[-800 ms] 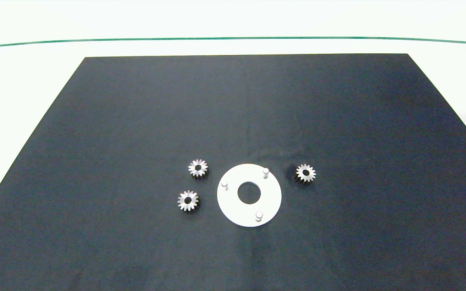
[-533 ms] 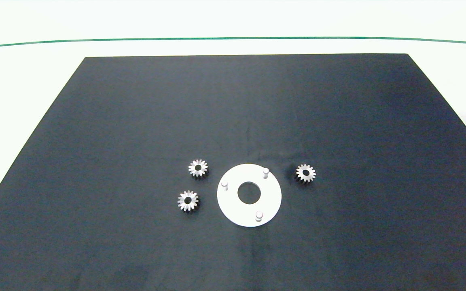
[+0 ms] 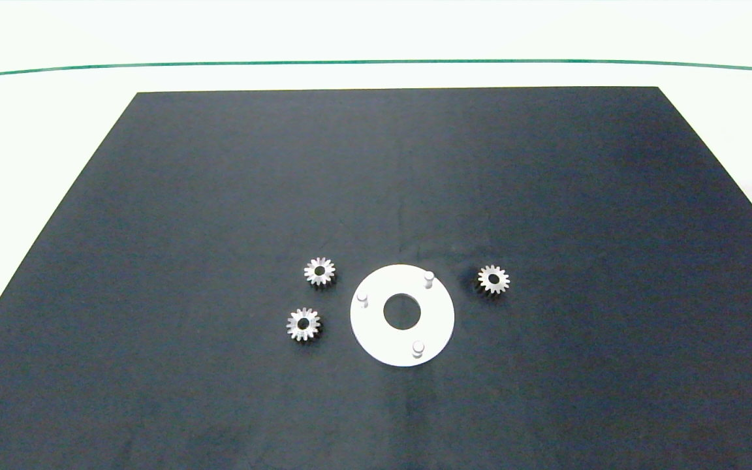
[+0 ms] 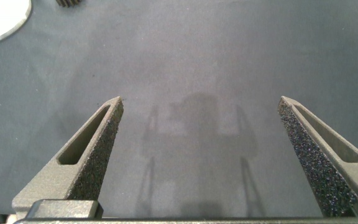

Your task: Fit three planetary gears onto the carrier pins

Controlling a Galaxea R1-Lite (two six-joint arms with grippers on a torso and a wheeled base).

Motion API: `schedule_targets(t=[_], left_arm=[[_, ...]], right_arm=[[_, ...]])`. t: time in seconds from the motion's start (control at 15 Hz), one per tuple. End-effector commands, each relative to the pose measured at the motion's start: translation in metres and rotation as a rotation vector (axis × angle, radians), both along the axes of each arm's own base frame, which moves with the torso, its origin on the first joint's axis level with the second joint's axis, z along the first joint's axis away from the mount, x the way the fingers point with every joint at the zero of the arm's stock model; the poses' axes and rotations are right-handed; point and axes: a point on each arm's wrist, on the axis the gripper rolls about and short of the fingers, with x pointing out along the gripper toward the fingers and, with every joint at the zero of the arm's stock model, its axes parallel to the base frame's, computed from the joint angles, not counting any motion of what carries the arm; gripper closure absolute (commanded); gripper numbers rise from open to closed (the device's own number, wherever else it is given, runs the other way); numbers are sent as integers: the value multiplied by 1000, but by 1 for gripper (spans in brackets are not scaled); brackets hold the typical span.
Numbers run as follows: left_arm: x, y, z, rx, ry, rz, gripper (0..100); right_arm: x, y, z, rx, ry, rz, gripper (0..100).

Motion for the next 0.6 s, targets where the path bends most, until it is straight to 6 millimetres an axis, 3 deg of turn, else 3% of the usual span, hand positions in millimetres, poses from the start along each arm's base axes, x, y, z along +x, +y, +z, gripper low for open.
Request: schedule_targets(t=[0.07, 0.27, 0.6], left_arm=[[0, 0, 0, 4, 5, 9, 0], [-1, 0, 0, 22, -9, 1, 0], [-1, 0, 1, 41, -10, 5, 0]], right_arm=[[0, 0, 0, -7, 1, -1, 0], [0, 0, 2, -37, 7, -1, 0], [-9, 0, 30, -41, 34, 15, 0]])
